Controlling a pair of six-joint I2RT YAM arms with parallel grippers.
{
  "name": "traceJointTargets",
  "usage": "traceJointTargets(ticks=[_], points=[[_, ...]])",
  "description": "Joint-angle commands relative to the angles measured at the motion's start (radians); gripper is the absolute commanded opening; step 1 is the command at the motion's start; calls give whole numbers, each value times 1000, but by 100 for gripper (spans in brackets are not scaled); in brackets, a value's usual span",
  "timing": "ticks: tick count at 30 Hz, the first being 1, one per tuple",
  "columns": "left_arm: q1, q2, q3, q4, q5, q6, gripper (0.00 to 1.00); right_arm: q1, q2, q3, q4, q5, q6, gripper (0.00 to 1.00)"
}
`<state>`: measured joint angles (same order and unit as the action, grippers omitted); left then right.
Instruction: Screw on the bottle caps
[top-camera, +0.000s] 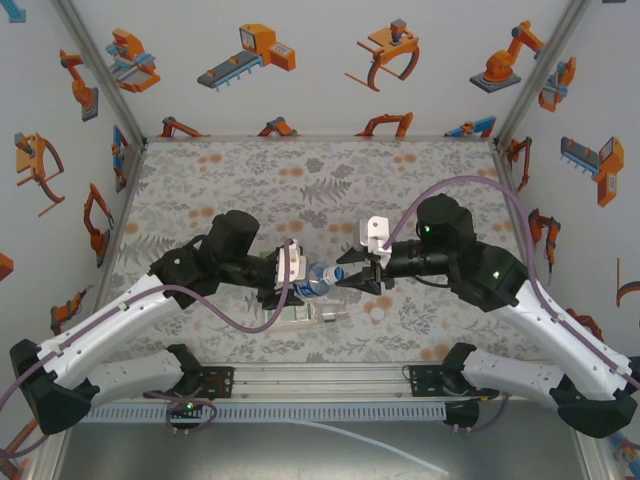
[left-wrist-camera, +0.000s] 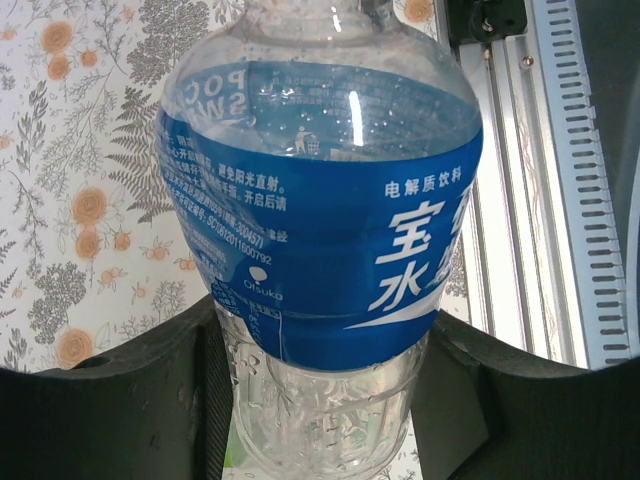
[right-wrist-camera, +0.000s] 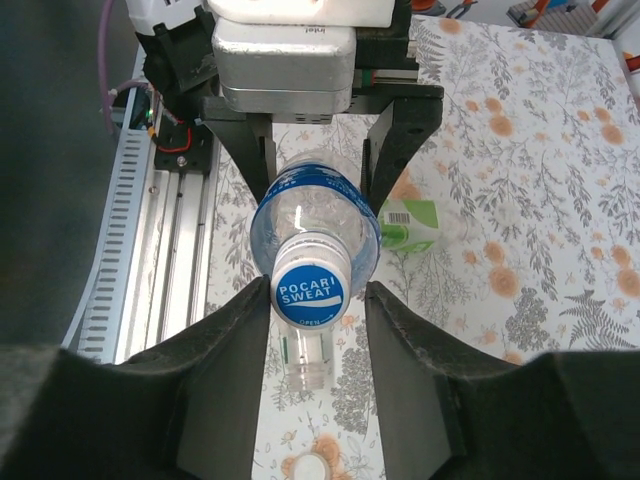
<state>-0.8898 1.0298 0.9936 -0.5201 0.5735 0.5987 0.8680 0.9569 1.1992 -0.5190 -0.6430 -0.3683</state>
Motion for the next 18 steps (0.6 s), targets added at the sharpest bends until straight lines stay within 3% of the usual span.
traceJointTargets(ticks=[1,11,15,18], points=[[-4,-7,16,0,34,-17,0,-1,-3,-9,11,-27,-18,40],[-8,-9,17,1,31,-22,0,0,2,-26,30,-26,-18,32],[-9,-8,17,0,24,-22,0,0,5,-31,38,19,35,18],[-10,-7,19,3,1,-27,0,0,6,-44,79,115,220,1]])
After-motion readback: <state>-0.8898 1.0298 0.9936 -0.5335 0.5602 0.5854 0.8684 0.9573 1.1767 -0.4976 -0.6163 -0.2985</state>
